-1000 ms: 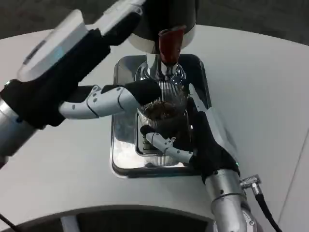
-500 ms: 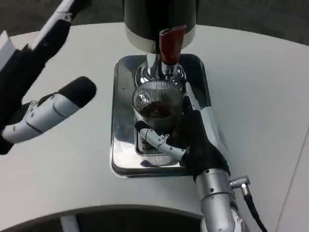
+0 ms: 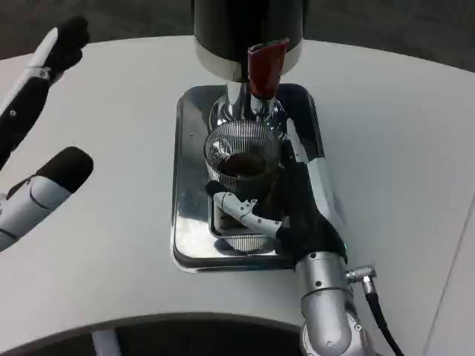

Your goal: Grasp the cup under the faucet to collect the drink, then remove the cup.

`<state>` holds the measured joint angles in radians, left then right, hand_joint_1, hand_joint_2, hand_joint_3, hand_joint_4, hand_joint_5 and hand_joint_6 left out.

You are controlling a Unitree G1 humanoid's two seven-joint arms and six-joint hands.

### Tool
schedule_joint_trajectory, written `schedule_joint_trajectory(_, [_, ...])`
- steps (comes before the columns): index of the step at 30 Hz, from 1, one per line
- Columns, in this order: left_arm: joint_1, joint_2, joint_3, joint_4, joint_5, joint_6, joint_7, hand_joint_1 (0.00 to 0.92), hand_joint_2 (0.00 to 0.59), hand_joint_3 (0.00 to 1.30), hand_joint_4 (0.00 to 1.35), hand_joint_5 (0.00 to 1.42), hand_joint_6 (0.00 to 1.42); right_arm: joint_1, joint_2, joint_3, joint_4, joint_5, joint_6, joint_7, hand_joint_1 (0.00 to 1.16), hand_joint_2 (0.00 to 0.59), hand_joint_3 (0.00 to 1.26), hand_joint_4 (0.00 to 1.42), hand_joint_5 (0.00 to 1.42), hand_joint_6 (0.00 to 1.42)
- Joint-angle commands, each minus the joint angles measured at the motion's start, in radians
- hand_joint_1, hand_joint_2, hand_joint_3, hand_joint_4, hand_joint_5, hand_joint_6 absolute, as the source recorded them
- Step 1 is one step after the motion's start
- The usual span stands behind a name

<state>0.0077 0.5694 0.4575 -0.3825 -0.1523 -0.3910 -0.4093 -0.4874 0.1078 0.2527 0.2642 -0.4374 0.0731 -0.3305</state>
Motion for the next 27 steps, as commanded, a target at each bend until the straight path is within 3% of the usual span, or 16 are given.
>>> schedule_joint_trajectory(1, [0.026, 0.006, 0.01, -0.02, -0.018, 0.008, -0.005, 0.0, 0.191, 0.0, 0.0, 0.02, 0.0, -0.022, 0.052, -0.007, 0.076, 0.039, -0.008, -0.018, 0.8, 0.174, 0.06, 0.15, 0.13, 0.24])
schedule_joint_trajectory(8, [0.032, 0.013, 0.016, -0.012, -0.026, 0.013, -0.008, 0.0, 0.196, 0.0, 0.0, 0.02, 0.0, -0.043, 0.055, -0.01, 0.136, 0.061, -0.069, -0.06, 0.92, 0.171, 0.33, 0.5, 0.48, 0.62])
schedule_joint_trajectory(9, [0.031, 0.011, 0.018, -0.012, -0.031, 0.014, -0.006, 0.0, 0.196, 0.0, 0.0, 0.02, 0.0, -0.044, 0.055, -0.01, 0.142, 0.064, -0.077, -0.066, 0.93, 0.173, 0.38, 0.58, 0.57, 0.73])
schedule_joint_trajectory(13, [0.026, 0.011, 0.023, -0.01, -0.04, 0.011, -0.002, 0.0, 0.198, 0.0, 0.0, 0.03, 0.0, -0.049, 0.059, -0.005, 0.151, 0.062, -0.102, -0.102, 1.0, 0.158, 0.49, 0.68, 0.74, 0.92])
schedule_joint_trajectory(19, [0.023, 0.02, 0.02, -0.004, -0.039, 0.021, -0.009, 0.0, 0.199, 0.0, 0.0, 0.04, 0.0, -0.055, 0.062, -0.009, 0.173, 0.071, -0.136, -0.14, 1.06, 0.154, 0.57, 0.75, 0.86, 1.09])
schedule_joint_trajectory(27, [0.026, 0.018, 0.011, -0.001, -0.034, 0.025, -0.008, 0.0, 0.199, 0.0, 0.0, 0.05, 0.0, -0.056, 0.06, -0.02, 0.175, 0.091, -0.17, -0.17, 1.08, 0.113, 0.64, 0.82, 0.94, 1.22])
